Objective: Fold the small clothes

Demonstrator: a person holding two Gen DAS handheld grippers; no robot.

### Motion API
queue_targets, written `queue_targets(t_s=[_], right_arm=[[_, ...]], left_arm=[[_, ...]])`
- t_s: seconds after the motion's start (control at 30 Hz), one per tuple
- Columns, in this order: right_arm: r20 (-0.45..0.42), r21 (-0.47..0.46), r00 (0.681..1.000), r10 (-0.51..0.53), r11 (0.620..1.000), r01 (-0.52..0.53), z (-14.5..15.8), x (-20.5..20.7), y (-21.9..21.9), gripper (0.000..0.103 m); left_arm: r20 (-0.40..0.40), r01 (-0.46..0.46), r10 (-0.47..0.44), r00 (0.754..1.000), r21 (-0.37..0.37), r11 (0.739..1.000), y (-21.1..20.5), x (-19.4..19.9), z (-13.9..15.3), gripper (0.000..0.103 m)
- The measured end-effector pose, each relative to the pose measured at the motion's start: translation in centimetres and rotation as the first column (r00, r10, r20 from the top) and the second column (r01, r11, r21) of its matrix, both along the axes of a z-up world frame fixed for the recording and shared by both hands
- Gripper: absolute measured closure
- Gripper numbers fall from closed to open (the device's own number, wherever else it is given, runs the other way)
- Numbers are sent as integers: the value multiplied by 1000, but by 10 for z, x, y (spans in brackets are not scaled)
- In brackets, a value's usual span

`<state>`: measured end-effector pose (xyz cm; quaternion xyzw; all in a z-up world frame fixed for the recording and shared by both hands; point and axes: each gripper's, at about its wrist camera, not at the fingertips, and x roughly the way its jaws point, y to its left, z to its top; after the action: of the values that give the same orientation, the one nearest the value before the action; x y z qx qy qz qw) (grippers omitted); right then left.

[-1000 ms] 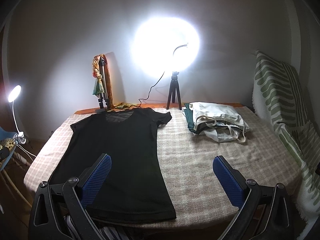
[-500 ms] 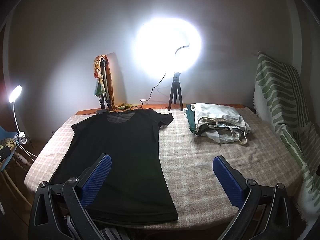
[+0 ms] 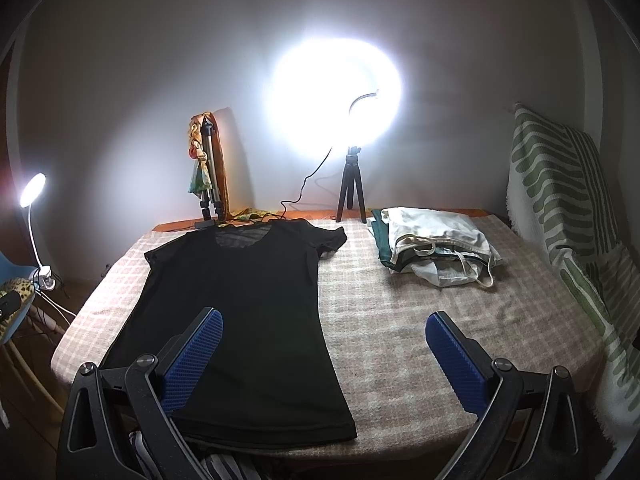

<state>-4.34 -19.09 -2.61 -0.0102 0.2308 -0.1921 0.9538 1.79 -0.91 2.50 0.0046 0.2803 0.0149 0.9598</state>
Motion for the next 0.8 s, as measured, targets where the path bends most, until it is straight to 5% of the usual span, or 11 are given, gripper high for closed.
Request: queue_targets(t_s=[0.8], right_arm=[[10, -6, 1000, 9, 1000, -9, 3, -3, 6, 0]], left_arm=[[-2, -7, 7, 1000, -2, 1000, -1, -2, 0, 0]])
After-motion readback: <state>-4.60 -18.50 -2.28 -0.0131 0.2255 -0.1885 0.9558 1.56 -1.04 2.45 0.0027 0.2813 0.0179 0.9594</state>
